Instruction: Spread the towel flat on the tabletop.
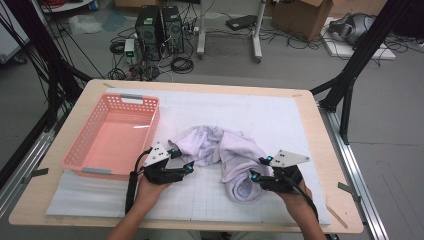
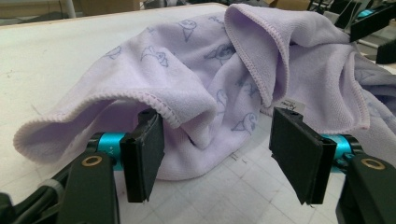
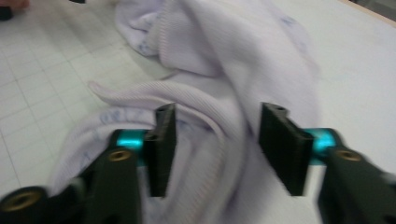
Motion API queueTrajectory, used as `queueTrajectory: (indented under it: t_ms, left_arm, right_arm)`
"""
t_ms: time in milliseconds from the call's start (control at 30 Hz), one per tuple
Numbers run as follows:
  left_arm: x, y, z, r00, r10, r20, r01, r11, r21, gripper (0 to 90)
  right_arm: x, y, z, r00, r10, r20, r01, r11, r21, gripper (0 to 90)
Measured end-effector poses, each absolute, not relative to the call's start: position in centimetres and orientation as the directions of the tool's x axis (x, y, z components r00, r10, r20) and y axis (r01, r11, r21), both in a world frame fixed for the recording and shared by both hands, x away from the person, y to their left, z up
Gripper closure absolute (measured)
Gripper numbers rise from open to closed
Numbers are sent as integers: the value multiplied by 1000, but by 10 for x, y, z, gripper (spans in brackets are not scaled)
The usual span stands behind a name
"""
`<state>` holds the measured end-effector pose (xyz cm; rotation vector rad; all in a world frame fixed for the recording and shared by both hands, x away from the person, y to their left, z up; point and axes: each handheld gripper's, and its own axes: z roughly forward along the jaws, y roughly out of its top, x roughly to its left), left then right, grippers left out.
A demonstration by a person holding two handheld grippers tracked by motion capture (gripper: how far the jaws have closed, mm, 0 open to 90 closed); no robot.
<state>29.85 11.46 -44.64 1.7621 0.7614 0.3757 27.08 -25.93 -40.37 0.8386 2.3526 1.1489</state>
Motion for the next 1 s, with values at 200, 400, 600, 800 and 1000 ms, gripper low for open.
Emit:
queueTrajectory:
  t_ms: [200, 400, 600, 800, 1000]
  left_arm:
    - [299, 115, -446, 741, 659, -125, 307, -167, 937, 359]
    - [298, 116, -447, 742, 659, -123, 308, -172, 936, 361]
    - [298, 114, -447, 741, 660, -122, 312, -177, 933, 363]
    - [298, 114, -447, 740, 662, -124, 312, -174, 934, 364]
    - [299, 114, -448, 740, 662, -119, 311, -181, 933, 366]
  right_arm:
    - [283, -215, -422, -812, 562, -156, 303, 635, 711, 565]
    - [277, -242, -404, -767, 633, -105, 325, 524, 787, 840]
    - [257, -300, -395, -606, 795, -25, 406, 336, 850, 836]
    - [241, -352, -406, -465, 883, -56, 523, 326, 787, 837]
    - [233, -361, -405, -486, 874, -3, 521, 292, 802, 602]
